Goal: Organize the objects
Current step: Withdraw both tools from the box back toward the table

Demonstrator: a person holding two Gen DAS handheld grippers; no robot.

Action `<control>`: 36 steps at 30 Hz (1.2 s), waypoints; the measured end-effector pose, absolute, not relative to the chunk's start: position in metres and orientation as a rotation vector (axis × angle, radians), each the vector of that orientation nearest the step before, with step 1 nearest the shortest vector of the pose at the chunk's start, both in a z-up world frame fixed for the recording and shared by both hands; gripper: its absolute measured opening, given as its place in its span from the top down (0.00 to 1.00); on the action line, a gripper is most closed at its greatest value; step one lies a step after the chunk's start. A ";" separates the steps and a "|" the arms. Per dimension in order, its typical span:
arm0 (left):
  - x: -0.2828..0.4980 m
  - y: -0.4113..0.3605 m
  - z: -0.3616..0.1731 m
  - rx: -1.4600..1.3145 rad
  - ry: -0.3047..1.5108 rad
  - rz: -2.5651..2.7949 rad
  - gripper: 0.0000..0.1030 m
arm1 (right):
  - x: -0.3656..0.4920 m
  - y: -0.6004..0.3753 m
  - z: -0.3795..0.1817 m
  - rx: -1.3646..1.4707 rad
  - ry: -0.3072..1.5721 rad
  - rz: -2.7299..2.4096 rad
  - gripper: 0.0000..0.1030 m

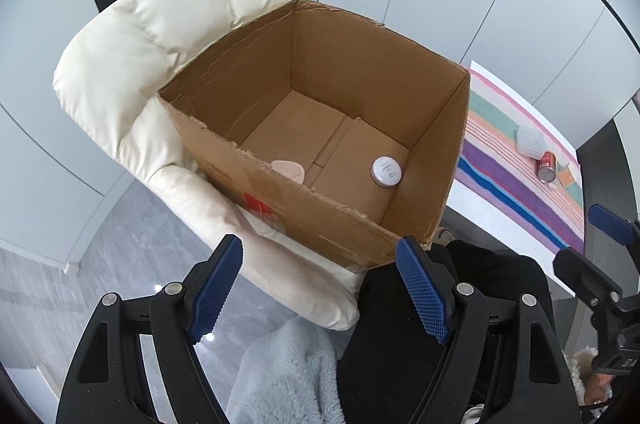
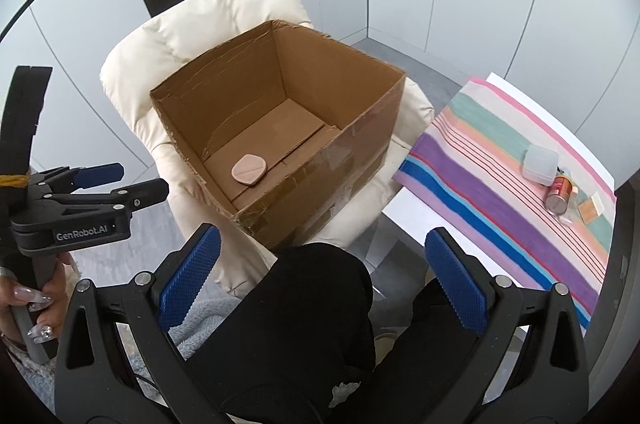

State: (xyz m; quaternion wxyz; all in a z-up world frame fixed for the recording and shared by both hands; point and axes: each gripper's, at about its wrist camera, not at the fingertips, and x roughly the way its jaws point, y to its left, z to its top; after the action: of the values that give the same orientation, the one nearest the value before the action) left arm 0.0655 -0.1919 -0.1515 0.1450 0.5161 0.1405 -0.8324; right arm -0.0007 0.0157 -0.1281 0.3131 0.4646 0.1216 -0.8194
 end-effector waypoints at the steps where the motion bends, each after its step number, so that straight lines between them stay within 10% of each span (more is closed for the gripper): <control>1: 0.064 -0.190 -0.152 1.486 0.398 -2.402 0.22 | -0.001 0.018 -0.127 1.225 0.315 -2.166 0.00; 36: -0.072 0.024 -0.165 1.786 -0.046 -2.735 0.22 | -0.057 0.243 -0.153 1.478 -0.031 -2.535 0.00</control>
State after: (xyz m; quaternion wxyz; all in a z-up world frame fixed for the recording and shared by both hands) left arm -0.0717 0.0236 -0.1649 -0.0628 0.5456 -0.0140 -0.8356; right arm -0.0565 0.2427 -0.1527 0.1032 0.5009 -0.0105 -0.8593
